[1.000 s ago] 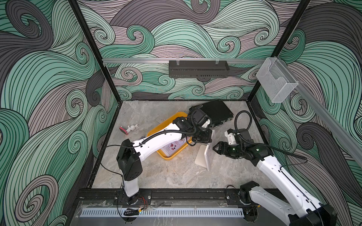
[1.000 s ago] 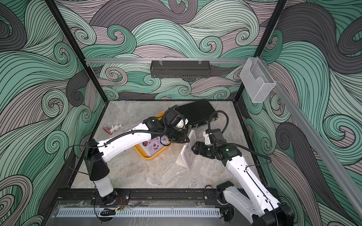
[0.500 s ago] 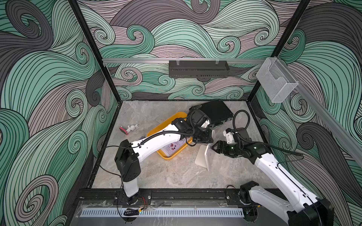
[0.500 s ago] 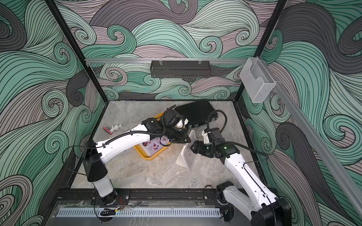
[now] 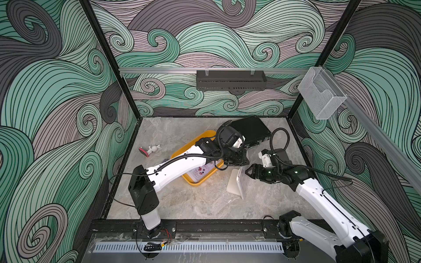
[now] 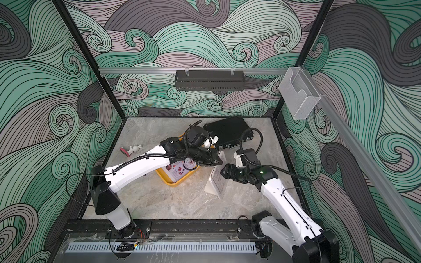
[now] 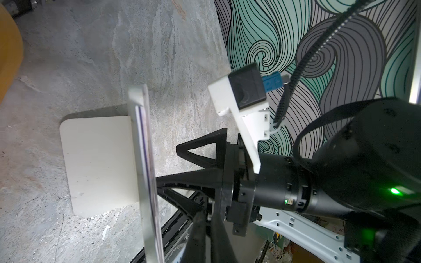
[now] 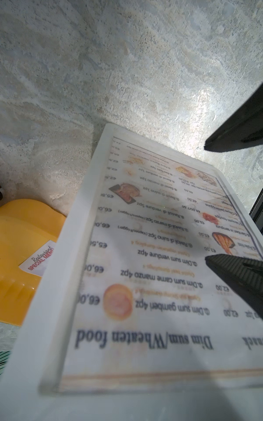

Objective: Replace the menus in the menu holders
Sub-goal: Take out the menu from the menu holder.

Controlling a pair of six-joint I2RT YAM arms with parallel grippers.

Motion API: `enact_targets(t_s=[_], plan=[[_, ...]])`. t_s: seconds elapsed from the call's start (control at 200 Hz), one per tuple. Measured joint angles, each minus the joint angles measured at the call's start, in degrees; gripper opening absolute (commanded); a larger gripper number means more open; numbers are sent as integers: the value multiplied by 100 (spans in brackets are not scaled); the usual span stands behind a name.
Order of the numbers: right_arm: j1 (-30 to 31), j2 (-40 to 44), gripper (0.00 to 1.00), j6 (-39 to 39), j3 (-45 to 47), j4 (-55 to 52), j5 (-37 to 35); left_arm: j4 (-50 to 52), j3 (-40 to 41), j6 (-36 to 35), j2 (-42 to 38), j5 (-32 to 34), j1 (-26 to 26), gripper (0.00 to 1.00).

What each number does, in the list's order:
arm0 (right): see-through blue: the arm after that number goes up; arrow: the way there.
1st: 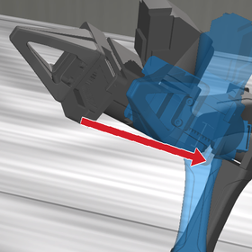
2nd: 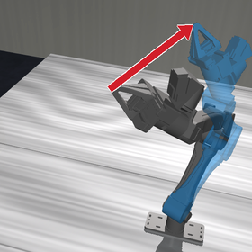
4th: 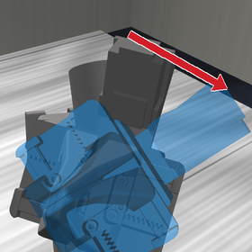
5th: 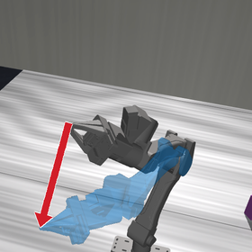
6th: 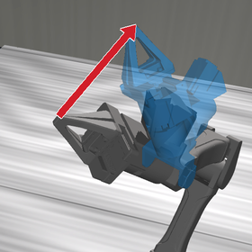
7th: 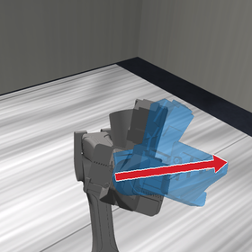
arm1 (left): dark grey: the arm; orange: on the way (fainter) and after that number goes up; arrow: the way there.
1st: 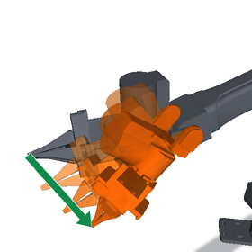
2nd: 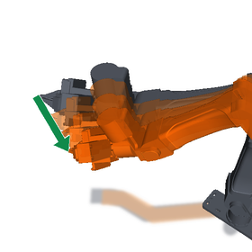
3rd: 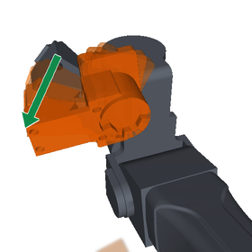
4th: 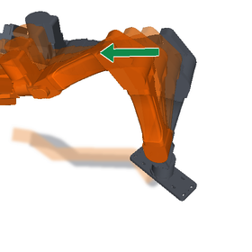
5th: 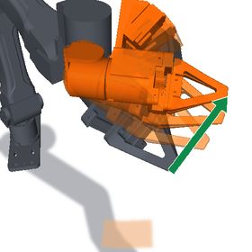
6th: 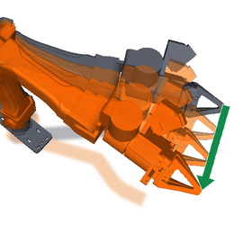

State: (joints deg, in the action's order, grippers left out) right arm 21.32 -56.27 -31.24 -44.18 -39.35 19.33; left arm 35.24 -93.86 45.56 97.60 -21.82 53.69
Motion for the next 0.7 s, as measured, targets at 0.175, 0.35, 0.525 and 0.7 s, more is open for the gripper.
enact_targets(t_s=[0.175, 0.35, 0.525, 0.7], plan=[[0, 37, 75, 39, 0, -13, -4, 319, 0, -184, -160, 651, 0, 32], [0, 55, 75, 79, 0, -37, -7, 573, -26, -321, -52, 811, 2, 25], [0, 55, 74, 85, 0, -59, -4, 601, -81, -396, 168, 730, 2, 18], [0, 66, 73, 90, 0, -74, -7, 603, -85, -407, 205, 669, 2, 6]])
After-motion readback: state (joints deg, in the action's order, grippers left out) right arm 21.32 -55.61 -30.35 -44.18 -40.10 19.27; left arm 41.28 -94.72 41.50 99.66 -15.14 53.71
